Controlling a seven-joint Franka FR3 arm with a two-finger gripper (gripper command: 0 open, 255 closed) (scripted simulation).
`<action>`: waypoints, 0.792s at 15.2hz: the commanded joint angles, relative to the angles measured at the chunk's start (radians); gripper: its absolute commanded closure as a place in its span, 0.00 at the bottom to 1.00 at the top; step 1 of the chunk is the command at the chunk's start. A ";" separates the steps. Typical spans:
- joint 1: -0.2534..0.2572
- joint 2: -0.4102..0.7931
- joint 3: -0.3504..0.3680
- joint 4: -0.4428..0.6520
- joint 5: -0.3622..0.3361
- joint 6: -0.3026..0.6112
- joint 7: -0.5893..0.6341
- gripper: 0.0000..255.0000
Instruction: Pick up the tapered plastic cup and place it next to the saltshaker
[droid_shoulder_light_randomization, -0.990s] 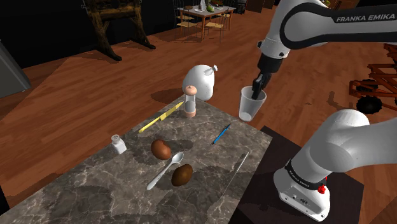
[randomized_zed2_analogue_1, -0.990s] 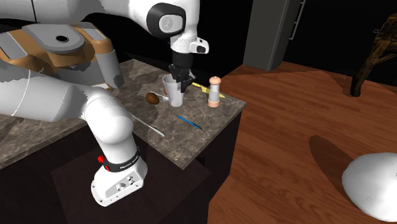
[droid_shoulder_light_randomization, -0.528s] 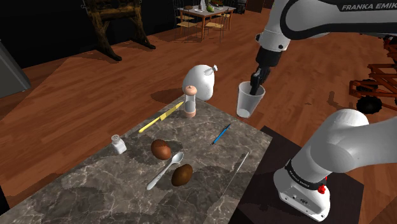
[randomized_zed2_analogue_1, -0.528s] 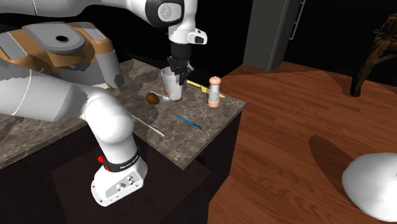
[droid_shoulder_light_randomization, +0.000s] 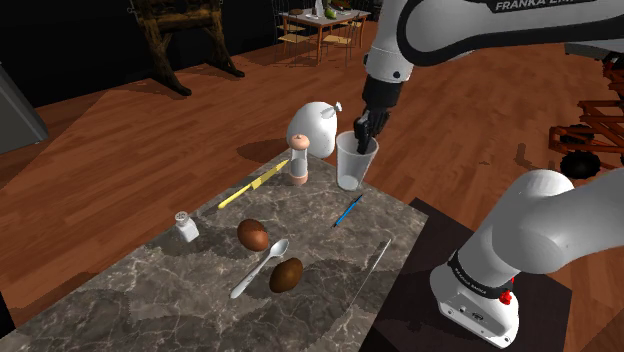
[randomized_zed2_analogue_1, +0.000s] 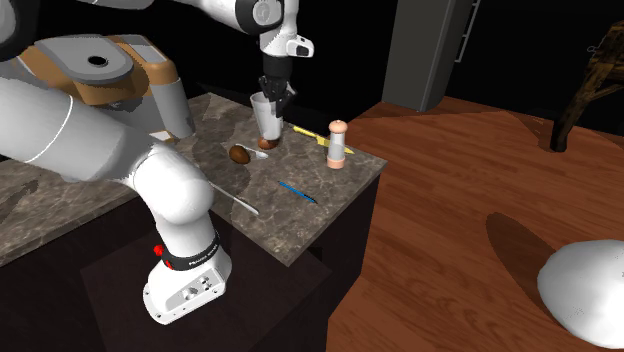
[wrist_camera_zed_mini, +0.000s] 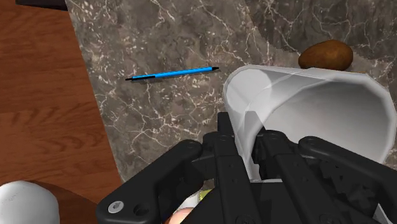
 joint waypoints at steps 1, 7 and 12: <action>0.018 0.052 0.039 0.042 0.021 0.018 0.045 1.00; 0.053 0.223 0.140 0.182 0.047 0.070 0.165 1.00; 0.073 0.379 0.216 0.328 0.032 0.098 0.272 1.00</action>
